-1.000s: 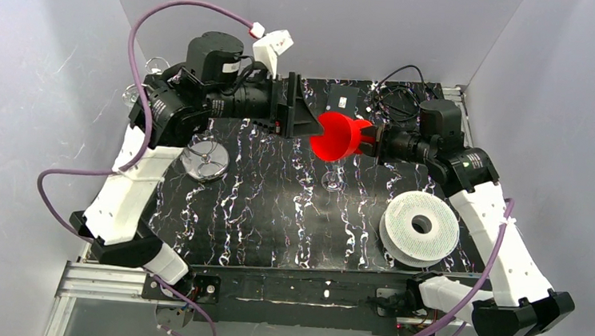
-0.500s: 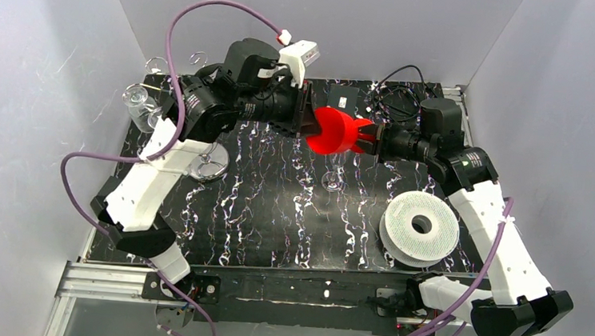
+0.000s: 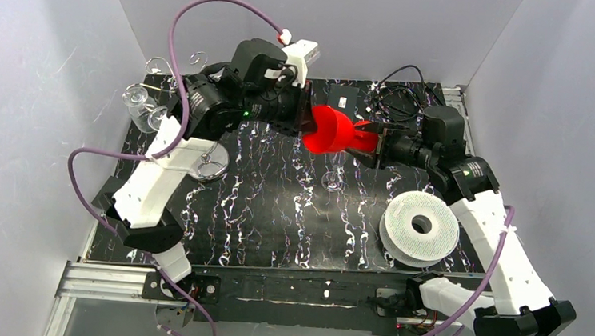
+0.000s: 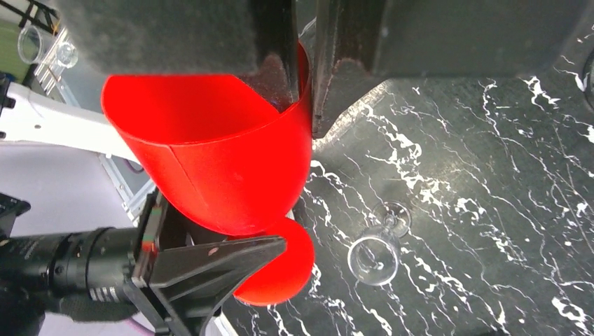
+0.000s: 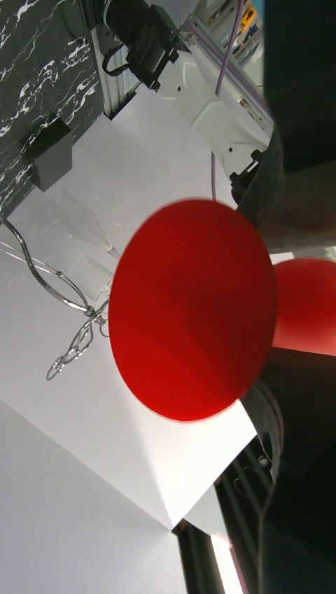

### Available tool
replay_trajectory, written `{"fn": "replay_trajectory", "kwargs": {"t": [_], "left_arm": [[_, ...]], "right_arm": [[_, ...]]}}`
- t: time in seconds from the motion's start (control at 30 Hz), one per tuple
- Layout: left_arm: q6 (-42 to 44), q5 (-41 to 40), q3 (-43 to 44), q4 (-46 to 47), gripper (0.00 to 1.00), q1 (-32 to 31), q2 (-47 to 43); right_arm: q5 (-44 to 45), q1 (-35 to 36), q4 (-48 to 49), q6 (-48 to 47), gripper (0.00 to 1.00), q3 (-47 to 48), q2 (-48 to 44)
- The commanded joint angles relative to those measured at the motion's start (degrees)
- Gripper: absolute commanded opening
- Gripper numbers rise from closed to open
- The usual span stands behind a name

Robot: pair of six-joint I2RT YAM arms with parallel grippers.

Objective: Take the wine glass off the wine glass rack

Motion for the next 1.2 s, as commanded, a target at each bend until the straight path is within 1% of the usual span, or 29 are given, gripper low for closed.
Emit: {"fn": "replay_trajectory", "kwargs": {"t": [0.0,0.03,0.07,0.2,0.3,0.37,0.57,0.73,0.9,1.0,1.07,1.17], "left_arm": [[-1.22,0.20,6.11,-0.05,0.00,-0.07,-0.76],[-1.33,-0.32,6.18,-0.29,0.00,-0.08,-0.96],[-1.23,-0.81,6.12,-0.40,0.00,-0.11,-1.23],[-0.44,-2.92,5.52,-0.81,0.00,-0.07,-3.05],[0.66,-5.19,5.46,-1.57,0.00,-0.08,-4.00],[2.07,-8.22,6.53,-3.17,0.00,0.01,-3.99],[5.97,-15.67,7.71,-7.44,0.00,0.10,-3.67],[6.89,-17.12,7.09,-12.43,0.00,0.88,-2.03],[6.32,-16.47,1.39,-13.38,0.00,1.02,-1.23],[5.15,-15.20,-3.27,-14.02,0.00,1.05,-1.02],[4.10,-13.80,-9.89,-11.91,0.00,1.03,-2.35],[2.09,-13.10,-22.72,-5.54,0.00,1.07,-5.59]], "right_arm": [[-0.30,-1.21,-1.72,-3.45,0.63,1.41,-1.40],[-0.04,-1.58,-3.18,-4.49,0.69,2.03,-1.37],[0.22,-1.91,-4.28,-5.62,0.73,2.57,-1.43],[0.55,-3.37,-7.57,-8.60,0.80,3.30,-2.01],[1.36,-4.70,-10.28,-10.67,0.82,3.76,-2.73],[3.00,-5.70,-12.68,-12.83,0.83,4.93,-3.15],[10.88,-7.41,-23.04,-23.76,0.86,13.84,-1.90],[16.45,-7.82,-28.06,-28.75,0.87,20.54,-1.48],[21.67,-8.00,-30.75,-32.35,0.88,25.17,-1.76],[24.05,-7.99,-30.05,-35.36,0.89,26.42,-2.58],[25.48,-8.00,-29.07,-37.12,0.89,25.94,-3.46],[27.73,-8.00,-27.78,-39.15,0.90,25.24,-4.76]]}}
